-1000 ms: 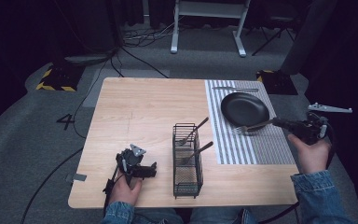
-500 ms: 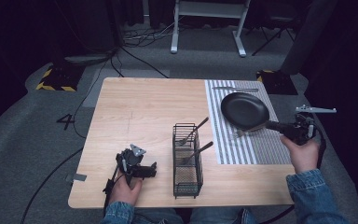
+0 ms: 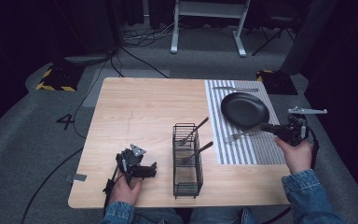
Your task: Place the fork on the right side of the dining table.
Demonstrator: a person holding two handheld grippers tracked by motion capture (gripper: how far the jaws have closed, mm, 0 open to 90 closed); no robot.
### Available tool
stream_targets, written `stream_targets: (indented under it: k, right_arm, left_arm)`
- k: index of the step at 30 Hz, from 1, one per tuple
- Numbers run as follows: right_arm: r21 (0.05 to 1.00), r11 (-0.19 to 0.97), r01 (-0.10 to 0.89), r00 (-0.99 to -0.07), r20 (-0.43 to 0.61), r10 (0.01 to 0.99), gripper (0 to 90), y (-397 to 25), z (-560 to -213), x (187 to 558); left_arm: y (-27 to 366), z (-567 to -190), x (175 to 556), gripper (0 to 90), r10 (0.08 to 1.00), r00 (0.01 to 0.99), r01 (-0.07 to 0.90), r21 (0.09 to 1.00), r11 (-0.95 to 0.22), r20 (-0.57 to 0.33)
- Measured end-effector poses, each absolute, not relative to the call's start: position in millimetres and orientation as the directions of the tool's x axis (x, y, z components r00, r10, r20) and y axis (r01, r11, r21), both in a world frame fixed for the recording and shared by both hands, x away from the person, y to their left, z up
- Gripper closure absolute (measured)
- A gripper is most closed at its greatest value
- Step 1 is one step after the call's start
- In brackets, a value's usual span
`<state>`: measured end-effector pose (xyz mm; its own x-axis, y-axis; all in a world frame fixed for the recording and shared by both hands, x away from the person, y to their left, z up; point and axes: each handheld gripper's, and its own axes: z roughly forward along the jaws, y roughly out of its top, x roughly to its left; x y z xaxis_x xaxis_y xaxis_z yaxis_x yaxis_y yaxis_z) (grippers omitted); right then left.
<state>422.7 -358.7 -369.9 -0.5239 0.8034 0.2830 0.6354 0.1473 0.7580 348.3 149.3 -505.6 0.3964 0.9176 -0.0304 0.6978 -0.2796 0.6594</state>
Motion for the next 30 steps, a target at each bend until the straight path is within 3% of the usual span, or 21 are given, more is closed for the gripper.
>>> stream_targets:
  k: [13,30]
  right_arm:
    - [0.732,0.131,0.669,-0.486,0.297,0.822,84.3,-363.8,-373.5,431.7]
    - [0.662,0.136,0.737,-0.405,0.271,0.873,72.2,-378.3,-385.8,456.9]
  left_arm:
    - [149.3,-505.7,348.3,0.2,0.918,0.396,0.698,0.66,-0.279,-0.031]
    - [149.2,-505.6,348.4,0.2,0.918,0.396,0.698,0.659,-0.279,-0.031]
